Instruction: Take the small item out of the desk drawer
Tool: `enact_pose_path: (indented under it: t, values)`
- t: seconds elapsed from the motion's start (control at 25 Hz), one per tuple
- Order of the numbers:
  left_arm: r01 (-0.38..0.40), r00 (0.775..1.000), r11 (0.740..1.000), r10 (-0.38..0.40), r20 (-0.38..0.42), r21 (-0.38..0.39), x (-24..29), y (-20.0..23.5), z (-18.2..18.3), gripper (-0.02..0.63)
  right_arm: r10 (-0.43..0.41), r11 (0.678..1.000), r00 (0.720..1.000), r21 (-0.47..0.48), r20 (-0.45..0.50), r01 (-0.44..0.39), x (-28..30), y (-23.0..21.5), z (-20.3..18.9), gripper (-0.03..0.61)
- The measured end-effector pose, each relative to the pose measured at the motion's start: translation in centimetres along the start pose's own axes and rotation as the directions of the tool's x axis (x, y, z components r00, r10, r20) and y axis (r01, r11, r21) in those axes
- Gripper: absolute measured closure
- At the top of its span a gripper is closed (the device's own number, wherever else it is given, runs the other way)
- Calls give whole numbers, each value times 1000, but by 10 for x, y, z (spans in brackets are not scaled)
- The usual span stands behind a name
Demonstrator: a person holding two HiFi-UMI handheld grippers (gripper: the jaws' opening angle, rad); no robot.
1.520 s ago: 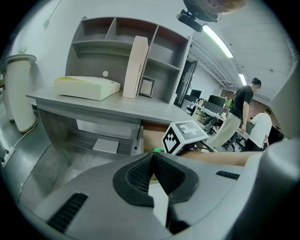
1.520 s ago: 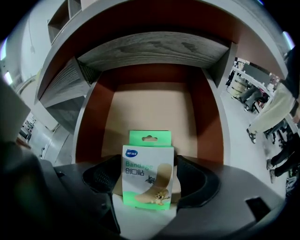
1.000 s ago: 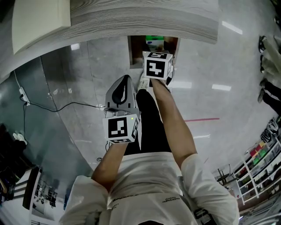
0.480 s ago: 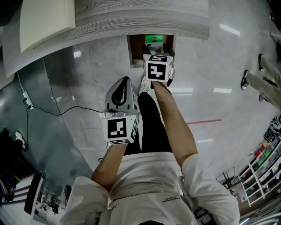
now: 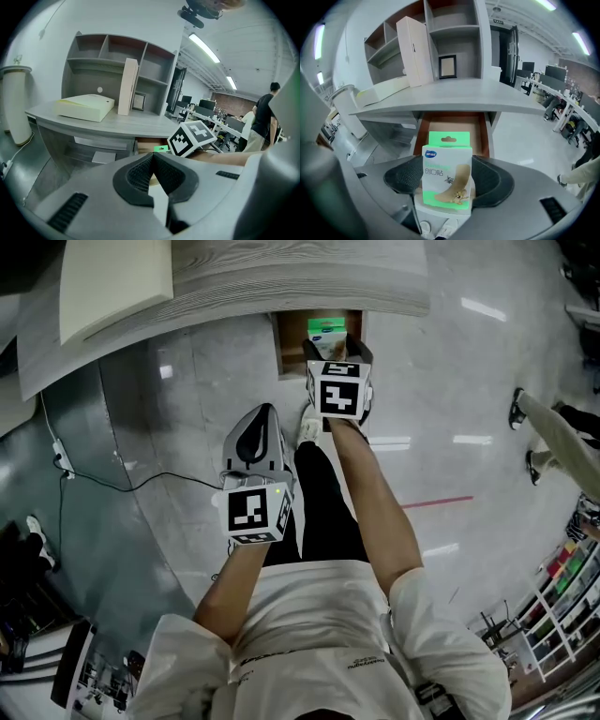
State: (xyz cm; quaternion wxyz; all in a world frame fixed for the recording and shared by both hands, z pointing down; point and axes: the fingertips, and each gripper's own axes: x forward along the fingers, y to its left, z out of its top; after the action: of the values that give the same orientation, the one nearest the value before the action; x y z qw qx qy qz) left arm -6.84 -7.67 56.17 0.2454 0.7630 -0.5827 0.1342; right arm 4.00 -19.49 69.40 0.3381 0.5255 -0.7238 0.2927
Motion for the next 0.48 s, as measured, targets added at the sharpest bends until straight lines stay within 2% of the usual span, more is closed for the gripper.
enact_pose_path:
  t: [0.48]
  values:
    - [22, 998, 999, -24, 55, 41, -34, -1, 42, 598, 16, 1000, 993, 11, 116, -18, -70, 20, 41, 230]
